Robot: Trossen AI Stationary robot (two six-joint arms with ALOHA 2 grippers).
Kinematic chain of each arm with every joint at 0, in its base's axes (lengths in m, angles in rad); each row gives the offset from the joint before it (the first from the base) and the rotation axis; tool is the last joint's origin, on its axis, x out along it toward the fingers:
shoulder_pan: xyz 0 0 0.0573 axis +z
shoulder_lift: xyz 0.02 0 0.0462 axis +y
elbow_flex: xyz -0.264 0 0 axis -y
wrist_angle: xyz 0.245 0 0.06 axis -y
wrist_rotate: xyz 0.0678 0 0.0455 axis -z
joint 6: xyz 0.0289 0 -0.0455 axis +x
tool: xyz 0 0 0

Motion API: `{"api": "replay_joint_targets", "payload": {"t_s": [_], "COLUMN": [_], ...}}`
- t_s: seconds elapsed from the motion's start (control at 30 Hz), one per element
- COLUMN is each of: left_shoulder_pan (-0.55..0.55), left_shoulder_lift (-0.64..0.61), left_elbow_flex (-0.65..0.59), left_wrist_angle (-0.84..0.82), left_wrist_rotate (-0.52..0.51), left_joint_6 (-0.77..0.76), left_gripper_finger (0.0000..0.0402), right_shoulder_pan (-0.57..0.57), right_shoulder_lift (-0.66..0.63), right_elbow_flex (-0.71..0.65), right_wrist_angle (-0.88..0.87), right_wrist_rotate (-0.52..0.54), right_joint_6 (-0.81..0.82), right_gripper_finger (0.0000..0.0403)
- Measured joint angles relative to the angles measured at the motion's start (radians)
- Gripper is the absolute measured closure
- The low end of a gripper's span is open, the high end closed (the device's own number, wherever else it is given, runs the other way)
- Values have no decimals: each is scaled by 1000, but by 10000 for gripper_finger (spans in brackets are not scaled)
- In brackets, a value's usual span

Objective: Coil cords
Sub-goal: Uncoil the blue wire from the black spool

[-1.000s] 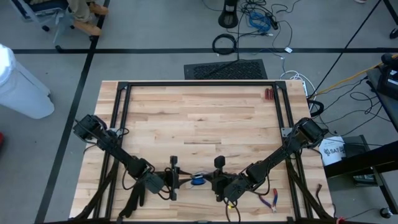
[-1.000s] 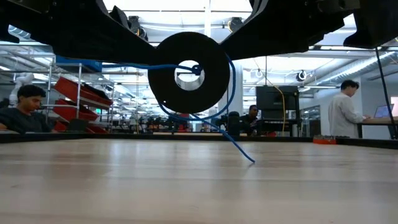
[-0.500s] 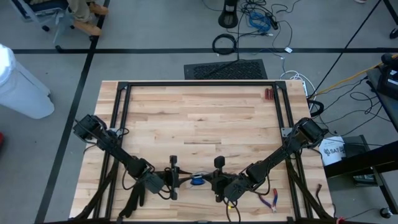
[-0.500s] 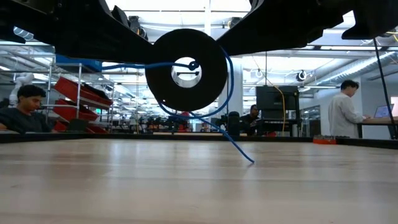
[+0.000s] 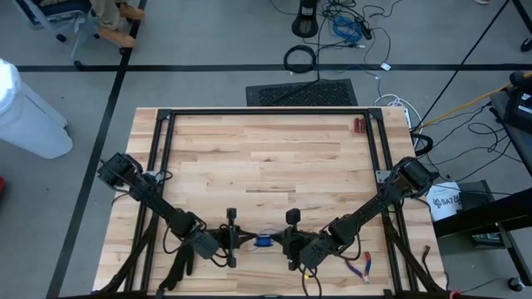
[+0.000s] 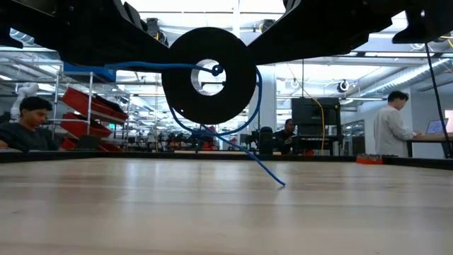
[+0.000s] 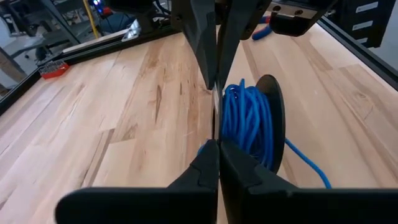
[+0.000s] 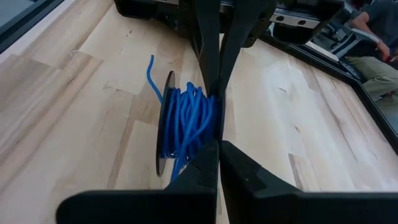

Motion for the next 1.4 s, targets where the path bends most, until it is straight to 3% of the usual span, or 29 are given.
{"api": "replay_joint_targets", "payload": {"t_s": [0.47, 0.7, 1.0, 1.13, 1.4], "left_shoulder_pan": [-53, -68, -75, -75, -76], "left_shoulder_lift": [-47, -97, -117, -122, -212], "left_elbow_flex": [0, 0, 0, 0, -1], "left_wrist_angle": [5, 7, 6, 9, 26], "left_wrist_rotate": [-6, -17, -38, -110, -157], "left_joint_6": [10, 33, 39, 39, 56], "left_gripper_finger": [400, 400, 400, 400, 401], "right_shoulder_pan": [41, 70, 51, 52, 51], "right_shoulder_lift": [-152, -47, 101, 121, 121], "right_elbow_flex": [-1, -4, -4, -4, -4], "right_wrist_angle": [-295, -154, 180, 251, 258], "right_wrist_rotate": [-9, -9, -59, -48, 107], "right_joint_6": [363, 479, 354, 339, 368], "right_gripper_finger": [330, 326, 285, 270, 269]}}
